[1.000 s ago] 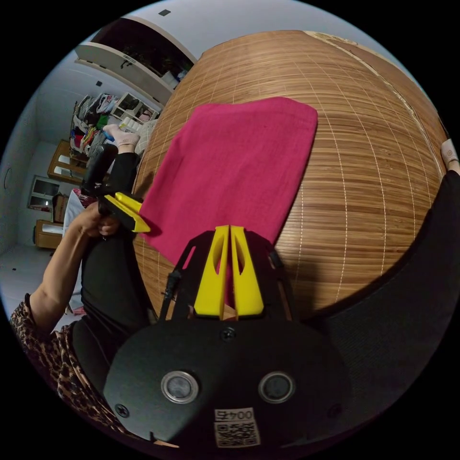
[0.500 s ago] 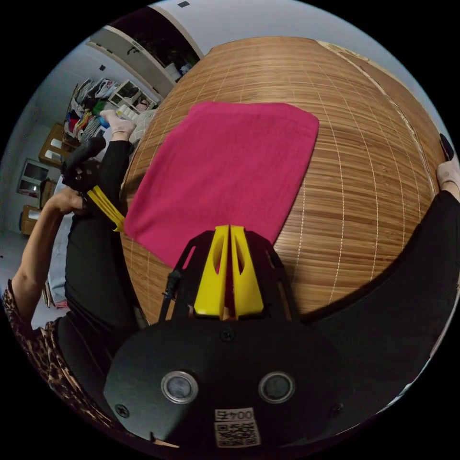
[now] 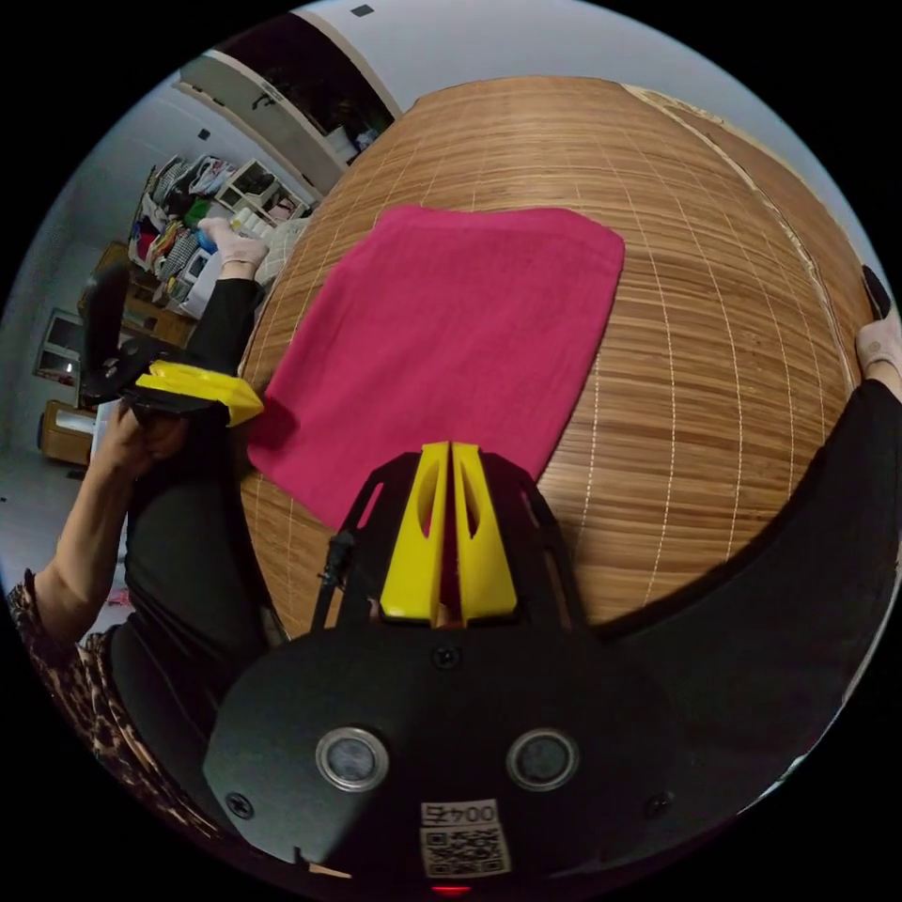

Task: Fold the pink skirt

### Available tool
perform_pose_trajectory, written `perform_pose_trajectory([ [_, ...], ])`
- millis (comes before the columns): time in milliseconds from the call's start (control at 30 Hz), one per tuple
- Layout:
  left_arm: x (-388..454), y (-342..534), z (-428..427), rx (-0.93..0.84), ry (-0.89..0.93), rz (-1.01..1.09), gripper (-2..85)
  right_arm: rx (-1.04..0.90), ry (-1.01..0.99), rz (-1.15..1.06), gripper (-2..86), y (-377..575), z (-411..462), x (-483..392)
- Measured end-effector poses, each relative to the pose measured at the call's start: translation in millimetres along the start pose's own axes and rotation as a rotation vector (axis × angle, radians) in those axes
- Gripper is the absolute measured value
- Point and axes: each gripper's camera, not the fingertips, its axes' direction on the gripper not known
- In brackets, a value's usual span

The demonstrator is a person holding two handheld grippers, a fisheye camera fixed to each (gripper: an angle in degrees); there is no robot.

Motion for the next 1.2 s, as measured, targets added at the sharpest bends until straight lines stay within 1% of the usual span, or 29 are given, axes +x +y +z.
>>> perform_pose_trajectory([
  [67,3.6,-3.0,11.2,0.007,-0.046,-0.028,1.0,0.011,-0.027,-0.03,2.3,-10.5,-5.2,6.7],
  [133,2.7,-3.8,28.2,-0.053,-0.146,-0.048,1.1,-0.008,-0.081,-0.014,5.0,-20.9,-18.9,18.8],
  [167,-0.2,-0.3,37.5,-0.085,-0.208,-0.063,1.2,0.014,-0.1,0.011,6.3,-24.3,-35.7,29.1],
  [200,-3.1,6.0,38.0,-0.05,-0.198,-0.065,1.1,0.032,-0.118,0.045,6.4,-26.1,-54.5,42.1],
  [267,-12.7,13.1,36.3,-0.021,-0.143,-0.102,1.1,0.009,-0.163,0.11,6.4,-27.9,-77.7,67.2],
  [333,-24.0,17.0,36.7,-0.008,-0.075,-0.138,1.0,-0.008,-0.254,0.179,6.1,-27.5,-93.5,94.6],
  [367,-29.9,18.8,37.5,-0.002,-0.047,-0.155,1.0,-0.02,-0.332,0.22,6.0,-27.1,-98.0,110.9],
  [400,-33.3,20.3,38.3,0.003,-0.035,-0.161,0.9,-0.032,-0.408,0.256,5.9,-27.4,-98.1,124.4],
  [500,-35.4,23.5,39.2,0.011,-0.051,-0.157,0.9,0.0,-0.511,0.301,6.2,-35.3,-99.5,145.0],
  [600,-39.0,26.3,39.1,0.017,-0.063,-0.152,1.0,0.099,-0.52,0.32,6.6,-52.3,-106.8,161.6],
  [733,-44.7,29.4,32.6,0.038,-0.07,-0.15,1.2,0.127,-0.554,0.341,7.5,-76.6,-105.9,182.7],
  [833,-48.8,31.9,6.3,0.161,-0.086,-0.147,1.7,0.125,-0.559,0.33,8.2,-96.3,-109.8,195.5],
  [900,-76.1,28.6,-8.6,0.22,-0.046,-0.226,2.8,0.123,-0.539,0.323,8.8,-113.1,-116.1,205.4],
  [967,-106.1,20.7,-12.2,0.225,0.032,-0.294,4.0,0.111,-0.524,0.321,9.4,-126.3,-120.3,213.5],
  [1067,-152.8,3.6,-11.3,0.217,0.137,-0.38,6.7,0.092,-0.539,0.316,10.0,-146.5,-125.0,227.5],
  [1200,-193.1,-23.5,-4.8,0.165,0.175,-0.407,9.6,0.103,-0.598,0.328,9.9,-163.6,-128.3,247.1],
])
